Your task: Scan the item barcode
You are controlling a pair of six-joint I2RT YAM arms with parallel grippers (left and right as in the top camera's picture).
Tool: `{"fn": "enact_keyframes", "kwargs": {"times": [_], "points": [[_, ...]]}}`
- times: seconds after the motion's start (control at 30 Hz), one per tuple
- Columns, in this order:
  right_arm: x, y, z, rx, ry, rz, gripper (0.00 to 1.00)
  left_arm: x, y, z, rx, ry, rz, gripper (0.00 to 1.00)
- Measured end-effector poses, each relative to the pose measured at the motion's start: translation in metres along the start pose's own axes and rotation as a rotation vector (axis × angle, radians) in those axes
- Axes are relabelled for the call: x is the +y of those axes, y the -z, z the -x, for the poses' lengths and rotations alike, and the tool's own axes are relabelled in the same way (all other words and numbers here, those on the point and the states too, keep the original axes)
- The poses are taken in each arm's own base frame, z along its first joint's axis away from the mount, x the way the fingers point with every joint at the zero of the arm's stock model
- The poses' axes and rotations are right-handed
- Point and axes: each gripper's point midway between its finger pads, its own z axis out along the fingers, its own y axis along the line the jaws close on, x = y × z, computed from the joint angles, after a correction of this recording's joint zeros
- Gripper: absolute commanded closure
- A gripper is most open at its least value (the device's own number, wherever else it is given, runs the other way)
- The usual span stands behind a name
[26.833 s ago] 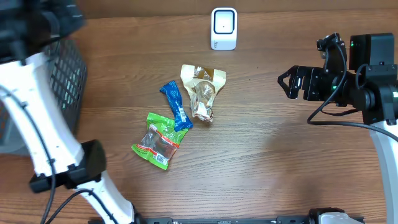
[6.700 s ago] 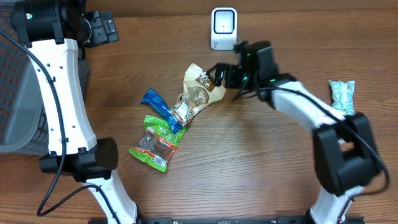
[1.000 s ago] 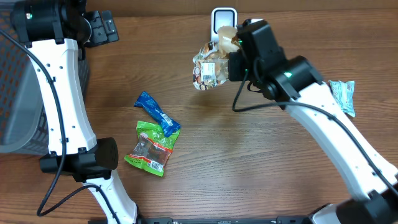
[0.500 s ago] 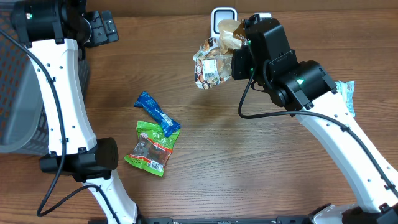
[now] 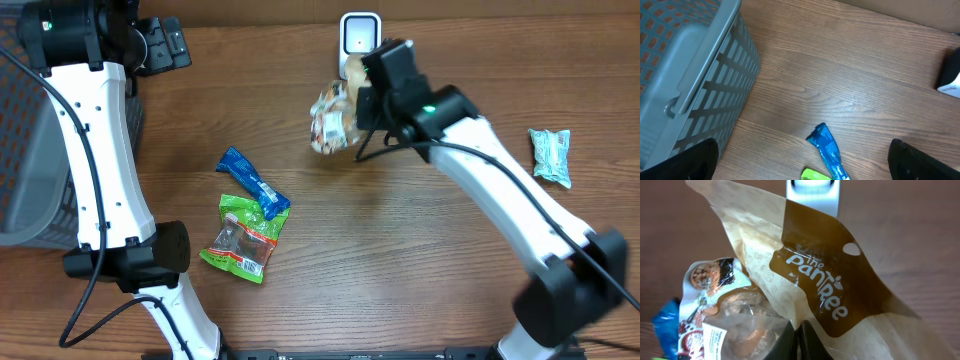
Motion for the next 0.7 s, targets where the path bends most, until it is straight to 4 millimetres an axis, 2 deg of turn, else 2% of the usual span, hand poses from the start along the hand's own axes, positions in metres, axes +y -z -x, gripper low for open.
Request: {"fn": "enact_keyframes", "kwargs": {"times": [0.03, 0.07, 0.1, 0.13, 0.2, 0.23, 0.33, 0.37, 0.4, 0.53, 0.6, 0.7], "points": [[-0.002, -0.02, -0.014, 0.057, -0.003, -0.015, 0.96, 0.0, 0.0, 0.0, 0.0, 0.0, 0.0, 0.0], [-0.002, -0.025, -0.018, 0.072, -0.003, -0.019, 0.96, 0.0, 0.0, 0.0, 0.0, 0.0, -0.001, 0.0], [-0.009, -0.051, -0.041, 0.157, 0.024, -0.049, 0.96, -0.003, 0.0, 0.0, 0.0, -0.005, -0.003, 0.0], [-0.013, -0.061, -0.051, 0.195, 0.067, -0.06, 0.94, -0.003, 0.0, 0.0, 0.0, -0.006, -0.004, 0.0], [-0.016, -0.068, -0.057, 0.22, 0.11, -0.067, 0.82, -0.006, 0.001, -0.001, 0.0, -0.011, -0.007, 0.0], [-0.019, -0.07, -0.06, 0.235, 0.14, -0.071, 0.78, -0.006, 0.001, -0.001, 0.0, -0.011, -0.007, 0.0], [-0.023, -0.073, -0.064, 0.259, 0.194, -0.066, 0.48, -0.006, 0.001, -0.001, 0.0, -0.011, -0.007, 0.0], [-0.023, -0.073, -0.064, 0.264, 0.199, -0.058, 0.33, -0.006, 0.001, -0.001, 0.0, -0.011, -0.007, 0.0], [-0.024, -0.072, -0.064, 0.273, 0.204, -0.045, 0.25, -0.006, 0.001, -0.001, 0.0, -0.011, -0.007, 0.0], [-0.033, -0.069, -0.068, 0.353, 0.142, 0.061, 0.17, -0.006, 0.001, -0.001, 0.0, -0.011, -0.007, 0.0], [-0.042, -0.066, -0.062, 0.369, 0.089, 0.102, 0.16, -0.006, 0.001, -0.001, 0.0, -0.011, -0.007, 0.0], [-0.067, -0.059, -0.053, 0.403, -0.074, 0.15, 0.16, -0.006, 0.001, -0.001, 0.0, -0.011, -0.007, 0.0]]}}
